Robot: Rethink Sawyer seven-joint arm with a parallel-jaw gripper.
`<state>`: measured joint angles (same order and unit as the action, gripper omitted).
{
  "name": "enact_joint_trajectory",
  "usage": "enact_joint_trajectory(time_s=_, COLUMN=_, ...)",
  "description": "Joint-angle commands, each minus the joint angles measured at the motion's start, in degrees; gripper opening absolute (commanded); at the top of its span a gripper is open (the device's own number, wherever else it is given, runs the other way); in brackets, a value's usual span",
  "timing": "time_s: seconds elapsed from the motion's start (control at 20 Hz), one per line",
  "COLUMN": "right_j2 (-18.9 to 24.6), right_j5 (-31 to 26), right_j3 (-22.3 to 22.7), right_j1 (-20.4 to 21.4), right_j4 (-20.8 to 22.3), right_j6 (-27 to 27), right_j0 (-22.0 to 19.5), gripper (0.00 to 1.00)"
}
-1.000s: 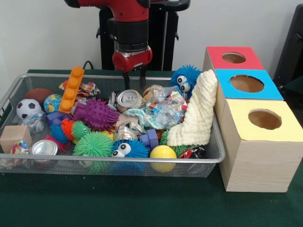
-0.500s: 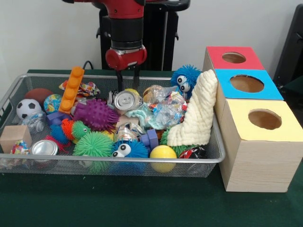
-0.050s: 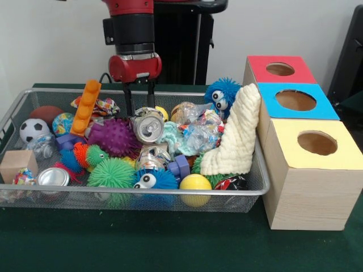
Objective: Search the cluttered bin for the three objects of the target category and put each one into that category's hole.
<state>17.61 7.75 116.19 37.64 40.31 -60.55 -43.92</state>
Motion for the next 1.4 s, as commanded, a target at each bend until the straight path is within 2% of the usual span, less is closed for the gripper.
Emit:
enact_joint_trajectory(time_s=0.05, right_j2=8.53, right_j5=11.74, right_j3=-3.48, right_j1=-0.7, right_j4=3.14, right_j6=-11.99, right_j0=-1.51, gripper=1.0)
enact_joint_trajectory(time_s=0.2, right_j2=7.85, right_j5=13.39, right_j3=-3.36, right_j1=-0.85, right_j4=3.25, right_j6=-12.05, right_j0=-1.69, gripper=1.0)
enact_joint_trajectory(time_s=0.55, right_j2=10.0, right_j5=11.53, right_j3=-6.1, right_j1=-0.65, right_j4=3.89, right_j6=-11.16, right_j0=-3.65, gripper=1.0)
enact_joint_trajectory(time_s=0.8, right_j2=7.21, right_j5=12.3, right_j3=-8.67, right_j1=-0.69, right_j4=2.94, right_j6=-9.47, right_j0=-2.3, gripper=1.0)
enact_joint_trajectory(time_s=0.95, right_j2=7.84, right_j5=5.75, right_j3=-5.49, right_j1=1.68, right_j4=1.2, right_j6=-9.4, right_j0=-2.49, gripper=1.0)
enact_joint_trajectory(time_s=1.15, right_j2=4.66, right_j5=0.45, right_j3=-0.71, right_j1=2.92, right_j4=-3.52, right_j6=-10.74, right_j0=0.75, gripper=1.0)
enact_joint_trajectory(time_s=1.4, right_j2=4.4, right_j5=-6.64, right_j3=1.24, right_j1=3.39, right_j4=-6.49, right_j6=-9.7, right_j0=4.27, gripper=1.0)
